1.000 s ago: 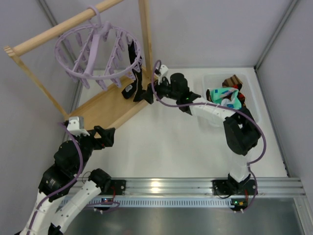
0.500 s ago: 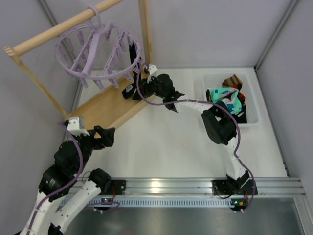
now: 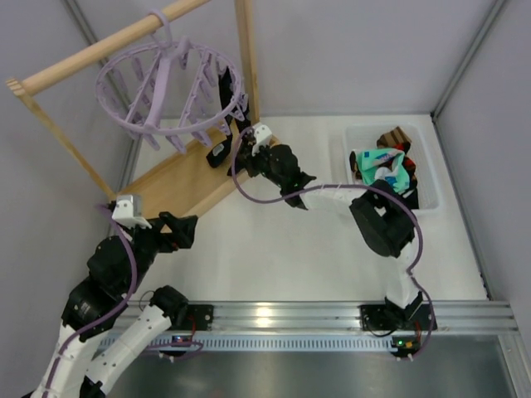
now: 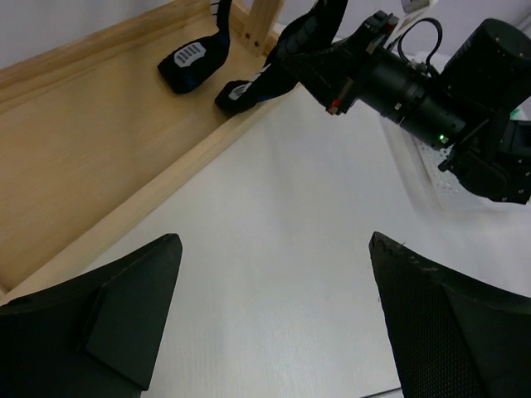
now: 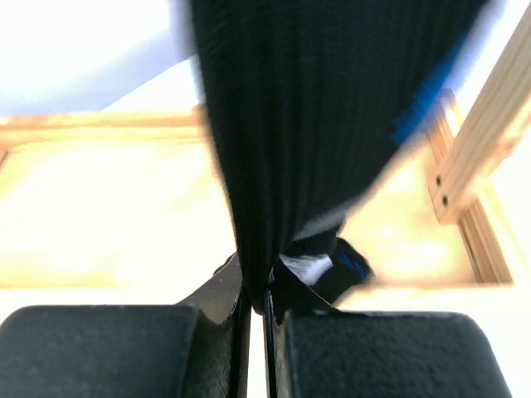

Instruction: Remove the socks clipped to the hanger

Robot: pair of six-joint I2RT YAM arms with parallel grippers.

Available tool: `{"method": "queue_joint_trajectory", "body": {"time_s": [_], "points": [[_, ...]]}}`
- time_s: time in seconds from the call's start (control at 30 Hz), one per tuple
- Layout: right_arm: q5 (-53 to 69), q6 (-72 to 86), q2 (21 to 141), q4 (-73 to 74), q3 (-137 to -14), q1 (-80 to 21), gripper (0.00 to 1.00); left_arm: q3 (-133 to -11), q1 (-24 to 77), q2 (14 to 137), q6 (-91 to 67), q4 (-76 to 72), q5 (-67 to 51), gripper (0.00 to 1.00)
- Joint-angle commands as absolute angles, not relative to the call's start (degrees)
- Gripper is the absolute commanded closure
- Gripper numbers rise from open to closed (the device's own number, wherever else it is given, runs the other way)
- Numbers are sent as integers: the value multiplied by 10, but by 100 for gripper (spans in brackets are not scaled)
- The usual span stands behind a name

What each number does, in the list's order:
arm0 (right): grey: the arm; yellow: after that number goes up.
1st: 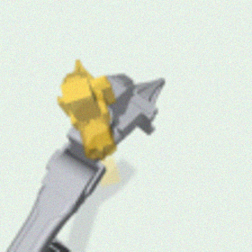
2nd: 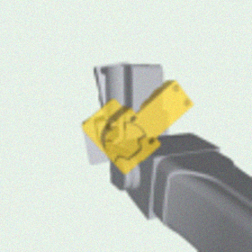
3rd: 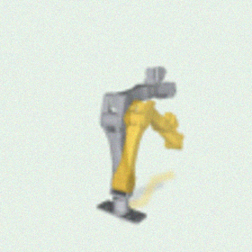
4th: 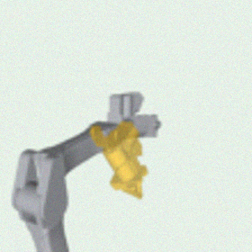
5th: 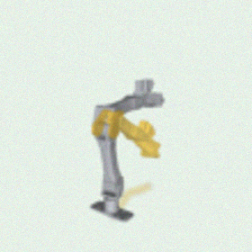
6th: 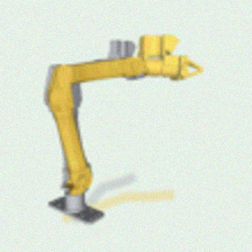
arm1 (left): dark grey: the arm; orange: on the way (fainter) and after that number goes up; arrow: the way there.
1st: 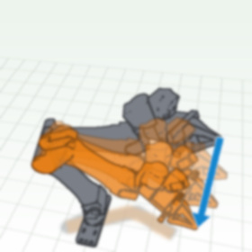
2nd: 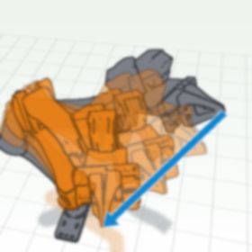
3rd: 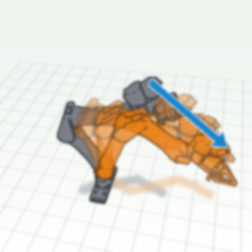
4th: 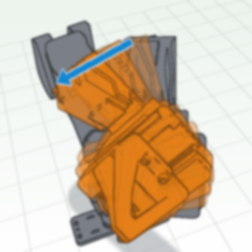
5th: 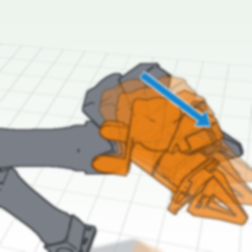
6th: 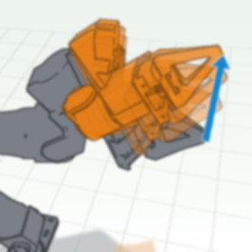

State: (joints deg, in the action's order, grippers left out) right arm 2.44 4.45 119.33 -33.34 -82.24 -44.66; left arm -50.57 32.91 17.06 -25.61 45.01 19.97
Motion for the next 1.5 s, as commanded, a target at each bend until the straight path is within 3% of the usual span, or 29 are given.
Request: {"method": "queue_joint_trajectory", "body": {"time_s": [0.0,0.17,0.2,0.37,0.83,1.2,1.47], "points": [[-33,5,1076,-447,-764,-495,100,-560,327,207,-275,419,128,2],[-118,-53,1005,-478,-665,-568,100,-672,326,275,-285,410,3,2],[-129,-57,987,-479,-655,-576,100,-687,326,289,-287,406,-69,2],[-222,-119,959,-491,-614,-663,100,-787,326,383,-300,404,-136,2],[-365,-228,1068,-479,-738,-830,100,-1023,326,588,-202,454,82,1],[-376,-275,1166,-403,-876,-844,100,-990,326,590,-193,567,431,2],[-368,-308,1250,-360,-992,-853,100,-959,326,610,-200,592,548,2]]}}
